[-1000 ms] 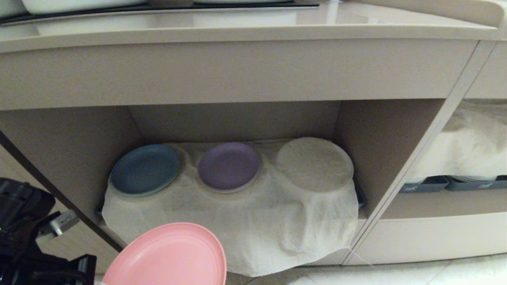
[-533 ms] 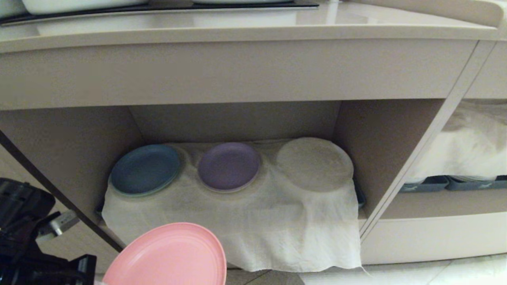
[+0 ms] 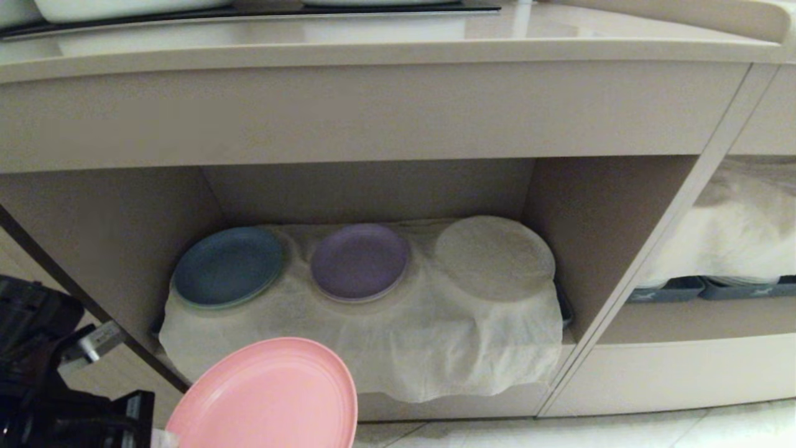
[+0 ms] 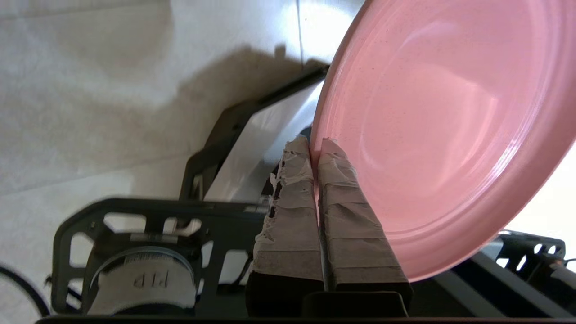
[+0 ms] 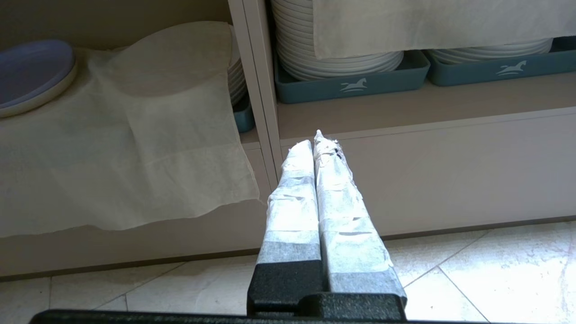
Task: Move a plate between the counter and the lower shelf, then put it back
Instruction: Put the plate in the cupboard
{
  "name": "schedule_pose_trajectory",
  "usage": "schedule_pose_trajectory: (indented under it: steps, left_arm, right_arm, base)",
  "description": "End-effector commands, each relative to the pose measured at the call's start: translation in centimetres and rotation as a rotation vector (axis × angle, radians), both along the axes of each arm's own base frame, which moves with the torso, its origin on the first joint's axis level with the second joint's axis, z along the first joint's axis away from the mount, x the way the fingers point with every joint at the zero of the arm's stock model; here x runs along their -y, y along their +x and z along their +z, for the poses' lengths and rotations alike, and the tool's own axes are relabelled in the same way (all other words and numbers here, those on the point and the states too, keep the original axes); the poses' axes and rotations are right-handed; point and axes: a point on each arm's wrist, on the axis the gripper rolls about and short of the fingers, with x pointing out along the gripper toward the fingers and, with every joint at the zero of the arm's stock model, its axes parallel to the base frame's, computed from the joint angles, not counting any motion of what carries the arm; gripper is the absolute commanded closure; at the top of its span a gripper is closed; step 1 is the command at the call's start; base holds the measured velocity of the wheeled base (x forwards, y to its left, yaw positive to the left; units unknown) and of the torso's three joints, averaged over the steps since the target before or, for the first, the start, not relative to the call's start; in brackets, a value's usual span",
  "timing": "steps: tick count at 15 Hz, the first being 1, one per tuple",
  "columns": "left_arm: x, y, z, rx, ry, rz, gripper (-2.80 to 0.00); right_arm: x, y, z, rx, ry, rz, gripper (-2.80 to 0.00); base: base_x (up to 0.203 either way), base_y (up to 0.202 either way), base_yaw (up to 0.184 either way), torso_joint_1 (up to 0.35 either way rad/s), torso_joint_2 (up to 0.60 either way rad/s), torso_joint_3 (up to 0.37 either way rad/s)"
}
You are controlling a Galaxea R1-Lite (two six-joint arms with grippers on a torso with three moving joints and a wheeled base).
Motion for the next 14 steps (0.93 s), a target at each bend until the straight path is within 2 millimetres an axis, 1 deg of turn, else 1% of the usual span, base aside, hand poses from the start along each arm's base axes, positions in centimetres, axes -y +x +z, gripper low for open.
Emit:
schedule_pose_trajectory:
  steps: [1, 10, 12, 14]
  left_arm:
    - [0.03, 0.19, -0.18, 0.0, -0.002, 0.003, 0.0]
    - [0.03, 0.33, -0.43, 0.011, -0.005, 0.006, 0.0]
    - [0.0, 0.24, -0.93, -0.005, -0.001, 0.006, 0.0]
    - [0.06, 0.35, -0.88, 0.004, -0.018, -0.003, 0.0]
  right_arm:
    - [0.0, 0.0, 0.0, 0.0, 0.0, 0.0, 0.0]
    - [0.0, 0.0, 0.0, 0.0, 0.0, 0.0, 0.0]
    - [0.0, 0.0, 0.0, 0.0, 0.0, 0.0, 0.0]
    - [0.0, 0.0, 0.0, 0.0, 0.0, 0.0, 0.0]
  base:
    - [0.0, 0.0, 0.0, 0.0, 0.0, 0.0]
    - [0.0, 0.0, 0.0, 0.0, 0.0, 0.0]
    - [0.0, 0.0, 0.0, 0.0, 0.0, 0.0]
    - [0.0, 0.0, 0.0, 0.0, 0.0, 0.0]
